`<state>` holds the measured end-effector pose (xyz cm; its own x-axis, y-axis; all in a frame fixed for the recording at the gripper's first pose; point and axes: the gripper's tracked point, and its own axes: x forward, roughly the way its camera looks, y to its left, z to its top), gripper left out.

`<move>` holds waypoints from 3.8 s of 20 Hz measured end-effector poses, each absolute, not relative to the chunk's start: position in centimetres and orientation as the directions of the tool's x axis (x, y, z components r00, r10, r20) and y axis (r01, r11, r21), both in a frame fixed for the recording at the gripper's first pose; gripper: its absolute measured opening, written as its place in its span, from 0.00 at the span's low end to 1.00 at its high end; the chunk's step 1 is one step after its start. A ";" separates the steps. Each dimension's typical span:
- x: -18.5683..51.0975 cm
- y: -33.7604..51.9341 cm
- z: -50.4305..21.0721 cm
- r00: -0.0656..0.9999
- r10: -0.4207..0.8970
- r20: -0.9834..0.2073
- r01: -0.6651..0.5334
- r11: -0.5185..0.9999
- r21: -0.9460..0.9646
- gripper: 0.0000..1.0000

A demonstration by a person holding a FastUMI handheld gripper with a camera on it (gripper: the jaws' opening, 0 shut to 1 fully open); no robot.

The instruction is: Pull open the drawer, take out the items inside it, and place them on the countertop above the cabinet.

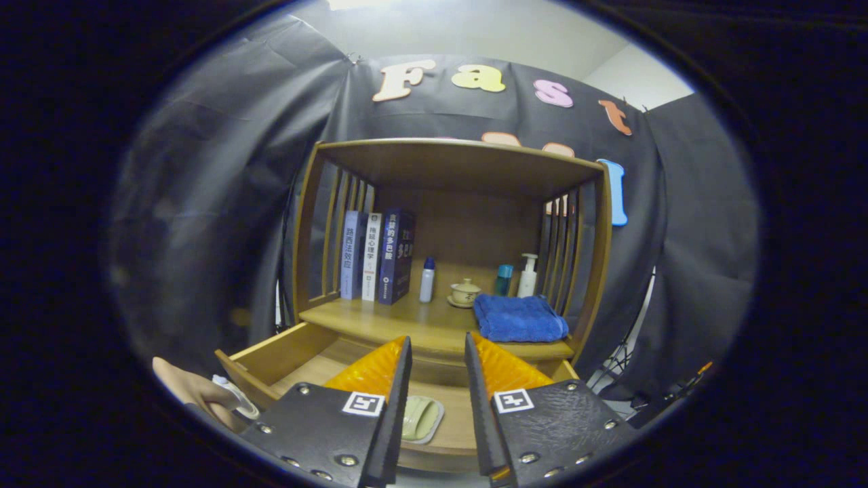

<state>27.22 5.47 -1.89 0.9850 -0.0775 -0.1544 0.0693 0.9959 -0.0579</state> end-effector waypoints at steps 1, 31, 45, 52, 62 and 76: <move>27.7 5.2 -2.2 0.983 -0.081 -0.168 0.072 0.996 -0.059 0.45; 33.3 5.3 -19.2 0.684 0.011 -0.729 0.012 1.000 0.026 0.45; 33.8 7.2 -23.4 0.578 -0.002 -0.816 -0.026 0.999 -0.021 0.45; 33.9 7.0 -24.2 0.582 -0.015 -0.813 -0.003 1.000 -0.021 0.13; 34.9 7.3 -19.4 0.702 0.008 -0.713 -0.034 0.999 -0.022 0.12; 39.5 7.0 -9.0 0.861 0.005 -0.508 -0.021 0.999 -0.026 0.12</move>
<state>39.49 6.97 -8.96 0.8614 0.0049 -0.5078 -0.0208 0.9995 -0.0258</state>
